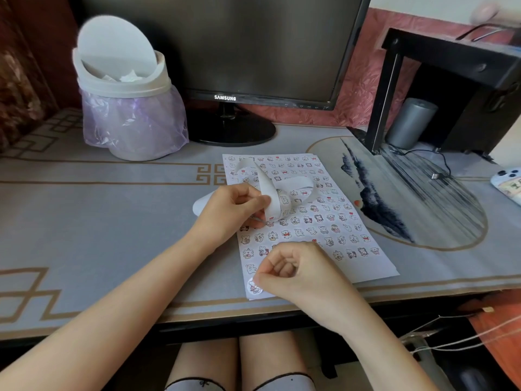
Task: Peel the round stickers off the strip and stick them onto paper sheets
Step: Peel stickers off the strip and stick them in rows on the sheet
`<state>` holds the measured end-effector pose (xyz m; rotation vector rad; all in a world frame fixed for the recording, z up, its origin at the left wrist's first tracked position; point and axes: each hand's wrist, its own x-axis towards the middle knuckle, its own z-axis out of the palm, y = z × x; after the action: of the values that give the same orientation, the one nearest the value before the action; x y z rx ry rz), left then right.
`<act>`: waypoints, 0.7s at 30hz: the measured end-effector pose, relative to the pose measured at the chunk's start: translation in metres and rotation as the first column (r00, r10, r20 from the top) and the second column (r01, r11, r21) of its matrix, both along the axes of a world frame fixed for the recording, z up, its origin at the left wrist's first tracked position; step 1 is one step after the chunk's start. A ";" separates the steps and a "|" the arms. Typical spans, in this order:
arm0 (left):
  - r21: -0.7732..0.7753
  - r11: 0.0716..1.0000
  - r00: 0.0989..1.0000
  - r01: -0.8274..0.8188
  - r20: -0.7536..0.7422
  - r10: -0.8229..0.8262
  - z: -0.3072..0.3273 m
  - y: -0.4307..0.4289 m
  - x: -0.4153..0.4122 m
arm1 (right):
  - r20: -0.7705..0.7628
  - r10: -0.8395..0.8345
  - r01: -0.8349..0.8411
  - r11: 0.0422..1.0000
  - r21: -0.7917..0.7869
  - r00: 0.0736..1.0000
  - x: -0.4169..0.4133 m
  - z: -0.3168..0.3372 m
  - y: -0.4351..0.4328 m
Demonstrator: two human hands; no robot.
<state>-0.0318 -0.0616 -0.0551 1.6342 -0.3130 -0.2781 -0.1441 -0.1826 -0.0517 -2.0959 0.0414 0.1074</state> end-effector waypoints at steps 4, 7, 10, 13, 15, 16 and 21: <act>0.002 1.000 1.000 -0.002 0.003 0.002 0.000 0.000 0.000 | 0.021 -0.020 0.020 1.000 -0.024 1.000 -0.001 -0.002 0.001; 0.017 1.000 1.000 -0.010 0.017 0.009 0.000 0.000 -0.001 | 0.034 -0.013 0.015 0.998 -0.063 0.999 -0.002 -0.002 0.002; 0.018 1.000 1.000 -0.007 0.023 0.006 -0.001 0.000 0.000 | 0.051 -0.004 0.010 0.994 -0.106 0.999 -0.003 -0.002 0.003; 0.023 1.000 1.000 -0.002 0.027 0.001 -0.003 0.000 0.001 | 0.073 0.008 0.002 0.990 -0.144 0.997 -0.003 -0.003 0.003; 0.026 1.000 1.000 0.001 0.031 -0.002 -0.004 0.000 0.002 | 0.077 0.014 -0.001 0.987 -0.160 0.997 -0.004 -0.003 0.003; 0.027 1.000 0.999 0.001 0.033 -0.002 -0.004 0.000 0.002 | 0.075 0.015 -0.003 0.987 -0.159 0.997 -0.004 -0.003 0.002; 0.024 1.000 0.999 -0.003 0.038 0.002 -0.005 -0.001 0.003 | 0.080 0.001 0.008 0.994 -0.108 0.997 -0.002 -0.007 -0.002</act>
<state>-0.0293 -0.0623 -0.0601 1.6650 -0.3374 -0.2502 -0.1461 -0.1842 -0.0586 -2.2068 0.0024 0.0192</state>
